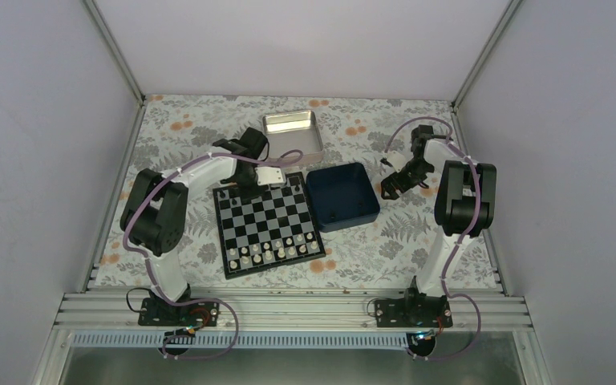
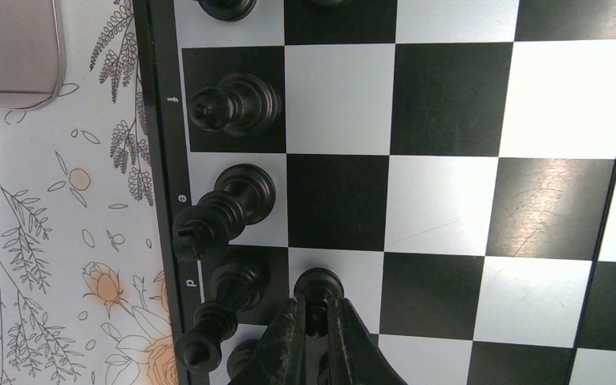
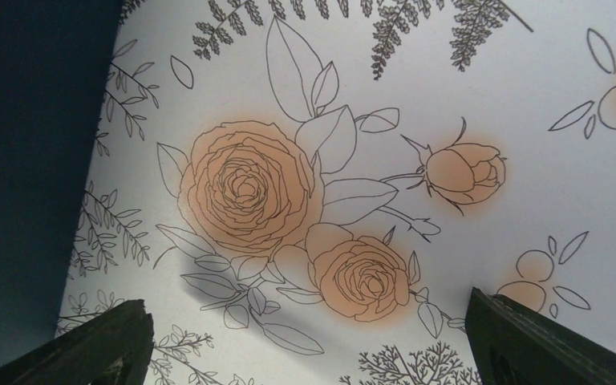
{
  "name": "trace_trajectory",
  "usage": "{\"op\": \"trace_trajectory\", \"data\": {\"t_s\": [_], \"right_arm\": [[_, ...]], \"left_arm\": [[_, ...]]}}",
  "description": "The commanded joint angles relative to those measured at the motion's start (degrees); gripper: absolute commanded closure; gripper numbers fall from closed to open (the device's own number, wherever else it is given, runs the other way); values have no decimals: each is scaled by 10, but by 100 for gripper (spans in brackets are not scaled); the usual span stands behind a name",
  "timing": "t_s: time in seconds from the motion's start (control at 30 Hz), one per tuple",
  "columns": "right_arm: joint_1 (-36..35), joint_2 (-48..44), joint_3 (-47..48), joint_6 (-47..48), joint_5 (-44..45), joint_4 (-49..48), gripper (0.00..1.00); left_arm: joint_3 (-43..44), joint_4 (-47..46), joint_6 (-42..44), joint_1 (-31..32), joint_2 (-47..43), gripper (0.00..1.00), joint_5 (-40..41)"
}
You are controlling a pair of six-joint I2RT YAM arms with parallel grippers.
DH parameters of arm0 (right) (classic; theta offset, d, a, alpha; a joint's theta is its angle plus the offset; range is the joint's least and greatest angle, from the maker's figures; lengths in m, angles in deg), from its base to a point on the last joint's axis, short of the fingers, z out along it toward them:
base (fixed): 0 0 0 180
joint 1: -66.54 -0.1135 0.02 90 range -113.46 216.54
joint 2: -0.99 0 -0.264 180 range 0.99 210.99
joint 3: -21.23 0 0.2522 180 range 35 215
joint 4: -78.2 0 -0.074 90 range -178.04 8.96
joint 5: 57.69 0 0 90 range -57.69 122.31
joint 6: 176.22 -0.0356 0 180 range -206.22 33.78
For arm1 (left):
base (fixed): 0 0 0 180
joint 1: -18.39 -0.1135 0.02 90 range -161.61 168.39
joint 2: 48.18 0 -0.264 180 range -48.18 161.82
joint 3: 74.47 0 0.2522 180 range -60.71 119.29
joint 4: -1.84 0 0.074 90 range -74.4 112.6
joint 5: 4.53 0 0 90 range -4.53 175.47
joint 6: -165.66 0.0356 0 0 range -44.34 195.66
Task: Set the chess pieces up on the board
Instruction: Place the chess piece on the chessboard.
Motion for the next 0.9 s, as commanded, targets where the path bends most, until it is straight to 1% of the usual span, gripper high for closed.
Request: {"op": "trace_trajectory", "data": {"t_s": [0.0,0.57,0.87], "right_arm": [[0,23,-3,-1,1,18,0],[0,22,-6,1,1,17,0],[-1,23,-7,1,1,17,0]], "left_arm": [[0,4,3,-3,5,95,-16],[-7,10,4,-3,9,94,-12],[-6,12,6,-3,14,88,-7]]}}
